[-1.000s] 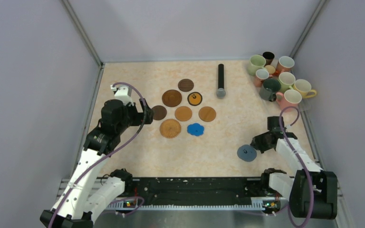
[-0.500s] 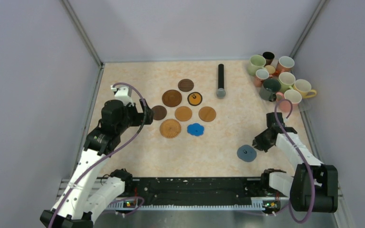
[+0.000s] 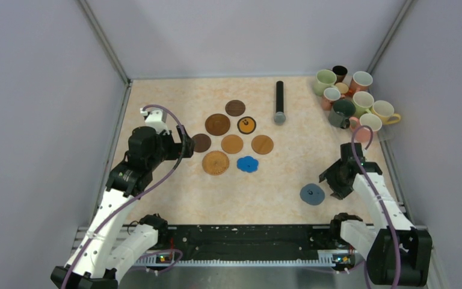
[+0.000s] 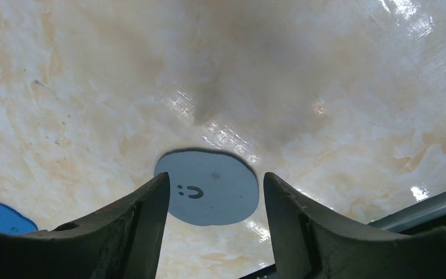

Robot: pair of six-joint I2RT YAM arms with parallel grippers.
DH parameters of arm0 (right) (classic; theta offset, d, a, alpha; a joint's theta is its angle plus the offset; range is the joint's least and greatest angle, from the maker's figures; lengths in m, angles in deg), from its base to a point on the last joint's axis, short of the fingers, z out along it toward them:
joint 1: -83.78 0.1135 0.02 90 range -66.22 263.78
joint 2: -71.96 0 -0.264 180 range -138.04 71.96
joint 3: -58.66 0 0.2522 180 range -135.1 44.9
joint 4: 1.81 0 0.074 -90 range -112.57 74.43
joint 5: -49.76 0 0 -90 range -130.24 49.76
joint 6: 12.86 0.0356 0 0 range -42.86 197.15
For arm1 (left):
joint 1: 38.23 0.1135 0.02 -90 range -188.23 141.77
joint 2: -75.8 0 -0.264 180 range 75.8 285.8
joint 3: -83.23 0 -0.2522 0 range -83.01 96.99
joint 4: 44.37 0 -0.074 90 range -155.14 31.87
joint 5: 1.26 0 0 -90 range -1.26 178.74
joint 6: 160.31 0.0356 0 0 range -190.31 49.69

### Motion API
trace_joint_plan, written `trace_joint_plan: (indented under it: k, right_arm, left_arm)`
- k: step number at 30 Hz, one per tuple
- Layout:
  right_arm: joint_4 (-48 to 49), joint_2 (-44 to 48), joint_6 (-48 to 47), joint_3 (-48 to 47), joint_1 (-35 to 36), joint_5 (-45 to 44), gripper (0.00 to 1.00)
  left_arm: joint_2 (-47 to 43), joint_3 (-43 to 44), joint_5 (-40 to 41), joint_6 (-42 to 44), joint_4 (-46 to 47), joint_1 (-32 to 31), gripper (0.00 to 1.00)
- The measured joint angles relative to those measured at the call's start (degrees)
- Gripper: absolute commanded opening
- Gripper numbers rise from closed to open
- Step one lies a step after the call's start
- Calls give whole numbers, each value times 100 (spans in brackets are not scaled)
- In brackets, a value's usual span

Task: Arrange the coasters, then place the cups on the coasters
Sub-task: Move the coaster to the center of the board.

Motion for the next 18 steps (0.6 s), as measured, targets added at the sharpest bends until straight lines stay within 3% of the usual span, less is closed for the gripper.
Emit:
trace_joint_plan:
  k: [18]
  right_arm:
    - [328,83,-407,555,2,911,60]
  left_arm:
    - [-46,0,-4,-2,0,0,99]
